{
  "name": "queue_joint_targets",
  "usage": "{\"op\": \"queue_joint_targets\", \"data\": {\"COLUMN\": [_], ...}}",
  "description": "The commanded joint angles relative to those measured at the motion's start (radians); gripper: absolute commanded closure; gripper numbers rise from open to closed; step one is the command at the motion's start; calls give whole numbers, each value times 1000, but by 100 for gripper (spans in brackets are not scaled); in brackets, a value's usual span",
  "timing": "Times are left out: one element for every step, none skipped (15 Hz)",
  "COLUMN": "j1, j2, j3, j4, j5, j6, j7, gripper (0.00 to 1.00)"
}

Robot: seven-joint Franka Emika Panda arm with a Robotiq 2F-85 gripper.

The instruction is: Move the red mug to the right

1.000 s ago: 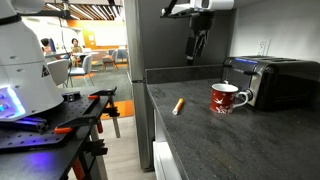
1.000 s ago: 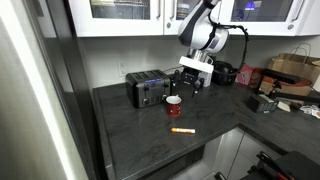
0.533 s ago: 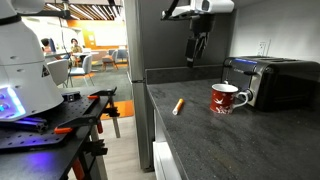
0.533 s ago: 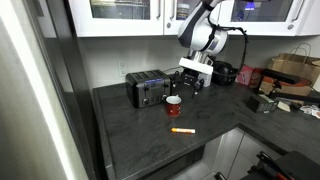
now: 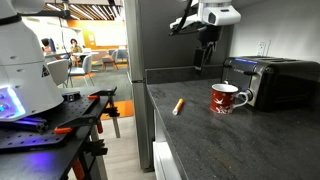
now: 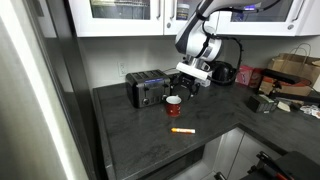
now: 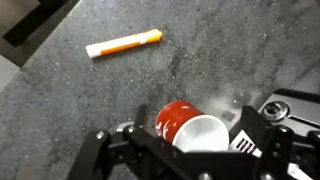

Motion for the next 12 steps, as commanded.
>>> {"op": "queue_joint_targets", "data": {"j1": [5, 0, -5, -20, -18, -21, -26, -29, -31, -30, -27, -31], "j2": [75, 96, 120, 138, 157, 175, 195, 215, 229, 246, 259, 272], "j3": [-9, -7, -6, 6, 4, 5, 7, 7, 8, 2, -4, -5], "j4": [53, 65, 81, 98, 109, 122, 137, 153, 165, 180, 191, 205], "j5": [10, 15, 22, 46, 49, 61, 71, 76, 76, 68, 61, 58], "j6": [42, 51, 57, 64, 91, 121, 142, 155, 158, 148, 142, 124], "j7": [27, 22, 18, -4, 5, 7, 10, 18, 18, 29, 41, 50], "gripper": [0, 0, 0, 0, 0, 0, 0, 0, 0, 0, 0, 0]}}
